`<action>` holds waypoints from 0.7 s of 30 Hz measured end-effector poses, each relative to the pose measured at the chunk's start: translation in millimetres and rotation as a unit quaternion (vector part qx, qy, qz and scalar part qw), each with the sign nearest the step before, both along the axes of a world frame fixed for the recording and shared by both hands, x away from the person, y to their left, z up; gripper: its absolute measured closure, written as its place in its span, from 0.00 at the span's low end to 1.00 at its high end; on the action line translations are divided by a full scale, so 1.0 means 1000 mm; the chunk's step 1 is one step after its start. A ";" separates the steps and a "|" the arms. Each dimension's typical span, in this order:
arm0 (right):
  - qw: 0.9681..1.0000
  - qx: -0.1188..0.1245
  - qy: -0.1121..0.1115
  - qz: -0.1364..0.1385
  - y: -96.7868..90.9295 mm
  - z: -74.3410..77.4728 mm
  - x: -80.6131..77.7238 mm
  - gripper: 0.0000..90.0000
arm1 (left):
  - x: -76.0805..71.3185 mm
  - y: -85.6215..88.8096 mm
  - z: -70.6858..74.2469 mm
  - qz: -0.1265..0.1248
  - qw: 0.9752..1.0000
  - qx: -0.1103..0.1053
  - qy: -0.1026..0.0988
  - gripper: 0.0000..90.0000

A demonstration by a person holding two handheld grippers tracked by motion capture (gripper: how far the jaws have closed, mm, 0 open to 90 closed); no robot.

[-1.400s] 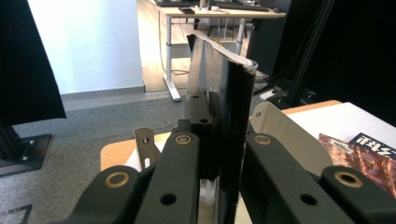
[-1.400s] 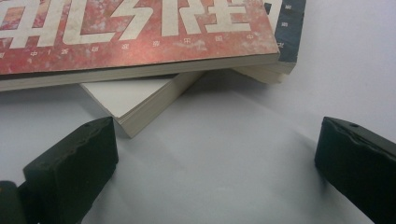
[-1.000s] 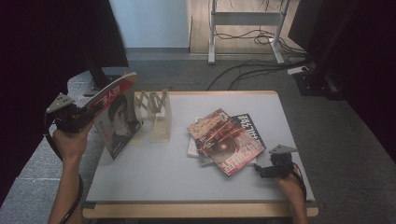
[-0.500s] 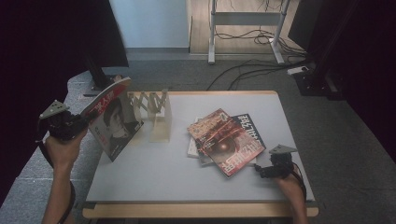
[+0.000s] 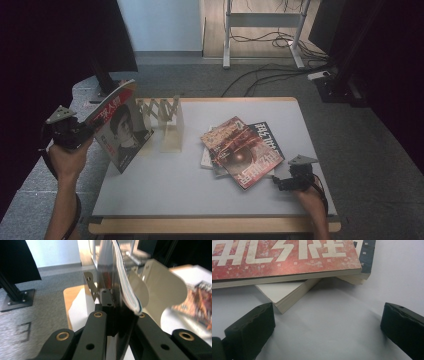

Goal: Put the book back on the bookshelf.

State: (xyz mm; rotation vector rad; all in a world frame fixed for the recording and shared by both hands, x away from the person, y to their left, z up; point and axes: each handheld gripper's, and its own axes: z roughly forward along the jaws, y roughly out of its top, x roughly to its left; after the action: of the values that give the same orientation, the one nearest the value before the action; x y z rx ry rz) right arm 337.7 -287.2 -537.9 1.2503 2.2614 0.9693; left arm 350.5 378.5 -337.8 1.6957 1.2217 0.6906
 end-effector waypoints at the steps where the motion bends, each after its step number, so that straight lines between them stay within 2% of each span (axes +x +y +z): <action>1: 1.000 0.000 0.000 0.000 0.000 0.000 0.000 0.00 | 0.001 0.001 -0.001 0.001 1.000 -0.009 -0.005 0.97; 2: 1.000 0.000 0.000 0.000 0.000 0.000 0.000 0.00 | 0.001 0.001 -0.001 0.001 1.000 -0.009 -0.005 0.97; 4: 1.000 0.000 0.000 0.000 0.000 0.000 0.000 0.00 | 0.005 -0.001 -0.003 0.004 0.999 -0.030 -0.014 0.97; 11: 1.000 0.000 0.000 0.000 0.000 0.000 0.000 0.00 | 0.014 -0.007 0.001 0.017 0.999 -0.032 -0.028 0.97; 21: 1.000 0.000 0.000 0.000 0.000 0.000 0.000 0.00 | 0.009 0.004 -0.011 0.023 0.999 -0.040 -0.028 0.96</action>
State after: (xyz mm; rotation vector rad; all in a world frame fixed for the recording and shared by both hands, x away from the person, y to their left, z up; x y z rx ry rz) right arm 337.7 -287.2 -537.9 1.2502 2.2611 0.9701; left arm 359.5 382.3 -348.6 1.5772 1.2370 0.7027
